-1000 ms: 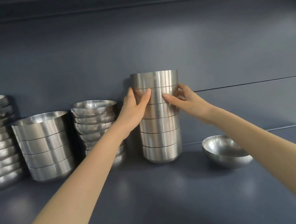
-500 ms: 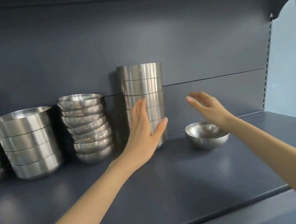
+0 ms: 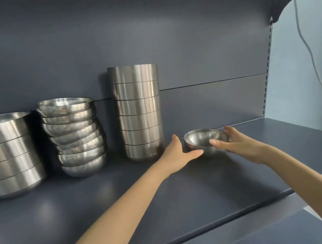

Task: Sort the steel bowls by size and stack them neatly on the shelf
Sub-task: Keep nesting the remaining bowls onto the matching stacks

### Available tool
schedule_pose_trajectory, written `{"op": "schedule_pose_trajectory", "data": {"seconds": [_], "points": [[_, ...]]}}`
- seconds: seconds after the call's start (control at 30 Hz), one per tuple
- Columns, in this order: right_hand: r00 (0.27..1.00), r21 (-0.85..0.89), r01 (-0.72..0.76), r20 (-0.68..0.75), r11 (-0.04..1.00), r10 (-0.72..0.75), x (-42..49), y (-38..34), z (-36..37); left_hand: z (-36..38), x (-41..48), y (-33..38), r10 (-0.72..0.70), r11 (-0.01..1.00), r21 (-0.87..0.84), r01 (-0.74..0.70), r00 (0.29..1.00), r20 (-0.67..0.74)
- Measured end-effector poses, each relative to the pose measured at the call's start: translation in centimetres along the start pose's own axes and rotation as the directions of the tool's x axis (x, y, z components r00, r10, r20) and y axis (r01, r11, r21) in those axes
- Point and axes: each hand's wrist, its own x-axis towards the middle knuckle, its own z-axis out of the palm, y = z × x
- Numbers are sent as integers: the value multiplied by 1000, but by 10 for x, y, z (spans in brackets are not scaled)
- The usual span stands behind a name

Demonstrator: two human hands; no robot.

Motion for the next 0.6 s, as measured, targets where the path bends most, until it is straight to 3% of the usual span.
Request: {"op": "schedule_pose_trajectory", "data": {"seconds": [0.2, 0.33, 0.6], "points": [[993, 20, 42, 109, 999, -44, 0, 5, -6, 8, 17, -4, -1, 995, -104, 1, 1000, -6], [991, 32, 91, 90, 995, -94, -9, 2, -11, 9, 12, 0, 80, 994, -72, -86, 993, -85], [966, 108, 243, 65, 964, -250, -43, -38, -3, -16, -39, 5, 233, 938, -209, -276, 950, -209]]}}
